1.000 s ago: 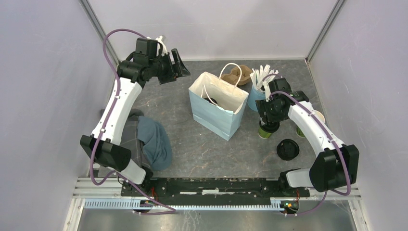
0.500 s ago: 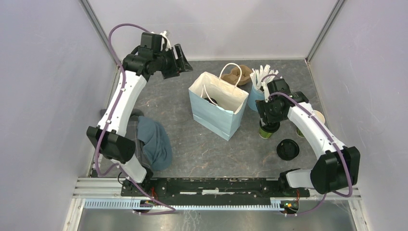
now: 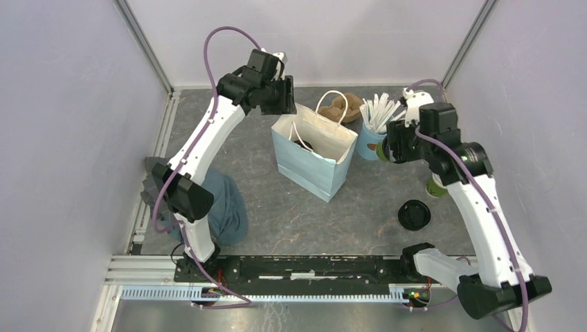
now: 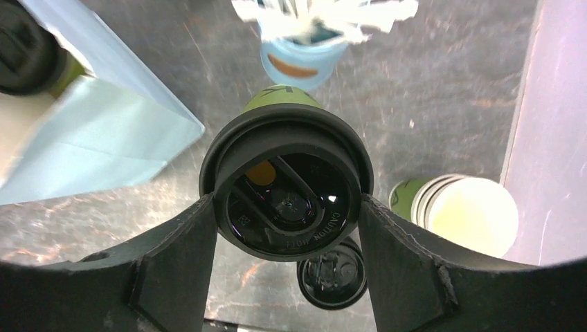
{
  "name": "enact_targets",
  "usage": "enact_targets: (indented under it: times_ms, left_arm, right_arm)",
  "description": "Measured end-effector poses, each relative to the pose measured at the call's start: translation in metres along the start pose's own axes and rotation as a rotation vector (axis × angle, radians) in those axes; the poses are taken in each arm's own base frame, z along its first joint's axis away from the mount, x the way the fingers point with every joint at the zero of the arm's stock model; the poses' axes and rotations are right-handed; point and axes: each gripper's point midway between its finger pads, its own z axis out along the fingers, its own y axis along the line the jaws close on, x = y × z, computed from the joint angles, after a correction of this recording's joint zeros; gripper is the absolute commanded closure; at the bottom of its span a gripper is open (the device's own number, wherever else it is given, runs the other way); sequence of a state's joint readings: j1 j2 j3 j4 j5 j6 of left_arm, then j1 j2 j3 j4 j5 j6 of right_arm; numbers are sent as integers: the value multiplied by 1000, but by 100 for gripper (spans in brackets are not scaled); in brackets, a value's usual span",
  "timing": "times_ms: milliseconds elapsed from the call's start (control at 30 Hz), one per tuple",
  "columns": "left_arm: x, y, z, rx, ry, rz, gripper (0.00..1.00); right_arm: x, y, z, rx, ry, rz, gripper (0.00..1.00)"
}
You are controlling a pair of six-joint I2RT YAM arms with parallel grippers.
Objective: Pack the takeout coffee
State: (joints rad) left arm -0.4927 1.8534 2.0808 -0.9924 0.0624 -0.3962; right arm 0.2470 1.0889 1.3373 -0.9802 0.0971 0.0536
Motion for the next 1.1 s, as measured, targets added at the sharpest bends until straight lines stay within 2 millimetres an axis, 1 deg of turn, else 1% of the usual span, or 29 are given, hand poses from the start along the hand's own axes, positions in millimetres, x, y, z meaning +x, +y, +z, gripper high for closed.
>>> enact_targets:
  times_ms: [67, 133, 233, 333, 467, 500, 567, 600, 733, 833, 867, 933, 1000, 1100]
  left_arm:
    - [5, 0, 1, -27, 10, 27, 53]
    - [7, 3, 1, -50, 10, 40, 63]
    - [6, 7, 1, -76, 3, 51, 77]
    - [5, 9, 1, -95, -4, 56, 87]
    - [8, 10, 3, -108, -2, 61, 96]
    - [10, 11, 3, -113, 0, 62, 97]
    - [15, 14, 4, -122, 6, 63, 98]
    - [18, 15, 4, -123, 9, 64, 98]
    - [26, 17, -5, -118, 2, 63, 98]
    - [35, 18, -20, -109, -8, 59, 97]
    - [37, 18, -25, -106, -13, 57, 93]
    - [41, 18, -35, -102, -19, 51, 89]
    - [45, 19, -44, -102, -20, 34, 82]
    - [45, 18, -48, -101, -23, 17, 65]
  right_arm:
    - [-17, 1, -17, -13, -69, 5, 58]
    - [-37, 2, -36, -33, -148, 8, 58]
    - [-73, 11, -69, -101, -279, 0, 58]
    - [-108, 32, -97, -232, -407, -31, 57]
    - [-138, 66, -117, -433, -504, -86, 57]
    - [-140, 72, -118, -460, -512, -95, 58]
    - [-146, 90, -120, -539, -521, -128, 59]
    - [-149, 99, -115, -571, -511, -143, 60]
    - [-145, 140, -101, -669, -461, -230, 61]
    - [-136, 166, -86, -708, -407, -289, 61]
    - [-134, 168, -83, -709, -395, -298, 61]
    - [-131, 172, -76, -703, -375, -315, 61]
    - [-131, 170, -72, -680, -368, -320, 62]
    - [-137, 162, -71, -627, -386, -319, 62]
